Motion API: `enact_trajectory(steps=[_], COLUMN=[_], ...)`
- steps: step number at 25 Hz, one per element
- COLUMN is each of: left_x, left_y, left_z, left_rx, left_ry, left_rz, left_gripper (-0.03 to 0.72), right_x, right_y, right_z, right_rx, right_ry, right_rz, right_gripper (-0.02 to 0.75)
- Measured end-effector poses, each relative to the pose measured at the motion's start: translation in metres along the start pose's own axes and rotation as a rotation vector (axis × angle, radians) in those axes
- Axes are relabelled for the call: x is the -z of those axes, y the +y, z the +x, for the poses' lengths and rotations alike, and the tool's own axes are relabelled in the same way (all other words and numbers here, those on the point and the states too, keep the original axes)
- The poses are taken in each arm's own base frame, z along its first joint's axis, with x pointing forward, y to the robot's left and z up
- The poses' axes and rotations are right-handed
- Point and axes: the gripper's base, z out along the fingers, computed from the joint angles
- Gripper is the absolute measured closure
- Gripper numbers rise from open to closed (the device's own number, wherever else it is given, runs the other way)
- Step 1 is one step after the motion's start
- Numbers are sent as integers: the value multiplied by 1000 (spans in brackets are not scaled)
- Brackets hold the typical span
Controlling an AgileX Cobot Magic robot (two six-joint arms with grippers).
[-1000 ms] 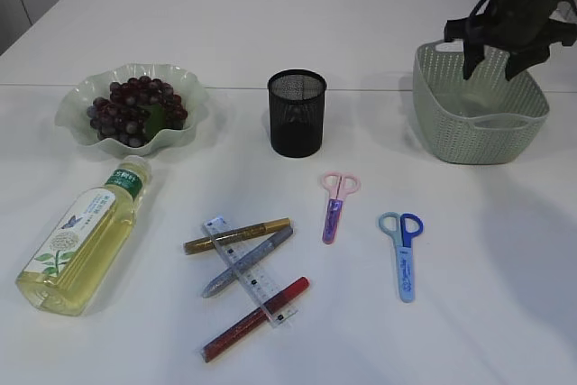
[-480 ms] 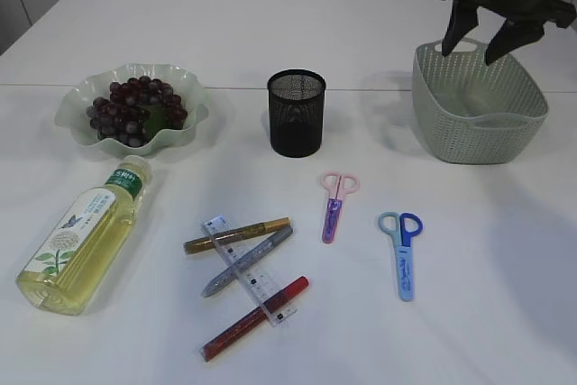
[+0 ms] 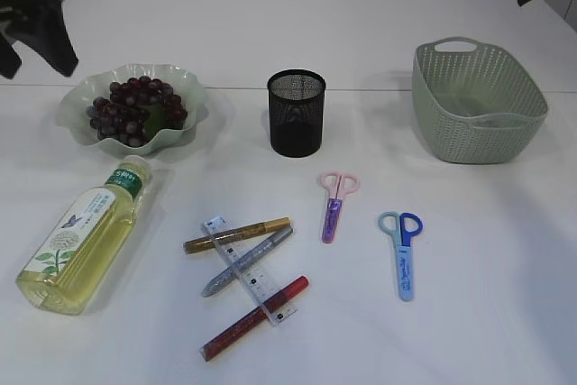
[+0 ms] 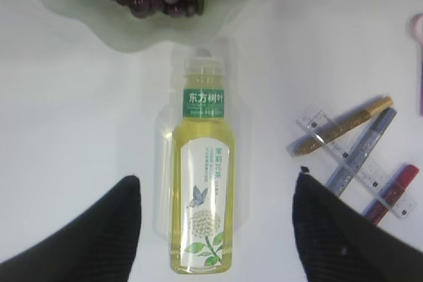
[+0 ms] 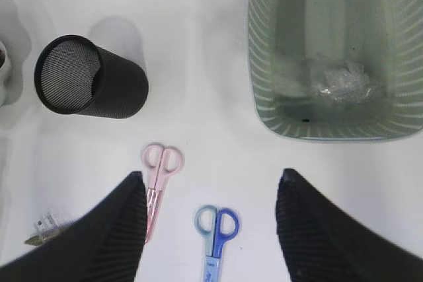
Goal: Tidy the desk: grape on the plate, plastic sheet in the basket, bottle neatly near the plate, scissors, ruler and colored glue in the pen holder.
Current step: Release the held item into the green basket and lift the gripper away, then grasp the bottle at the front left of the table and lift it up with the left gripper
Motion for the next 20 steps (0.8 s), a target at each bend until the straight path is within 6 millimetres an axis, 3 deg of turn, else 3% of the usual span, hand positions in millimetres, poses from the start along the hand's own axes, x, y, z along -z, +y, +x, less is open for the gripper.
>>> enact_trajectory(steps=[6,10,15,20], left_x=[-55,-90,-126,-147], left_y=[-5,-2,2,5], left_z=[3,2,4,6], left_rx=[-13,-11,5,15], left_ry=[149,227,305,348], left_rz=[-13,-21,-29,-35], left_gripper=[150,148,148,146], right_x=[43,61,68,68], right_y=[6,8,8,7], right_z=[21,31,40,41], right_rx=[18,31,40,40], right_ry=[-46,-68,-65,-62], right_rz=[-8,-11,-10,-10], right_gripper=[255,255,255,255])
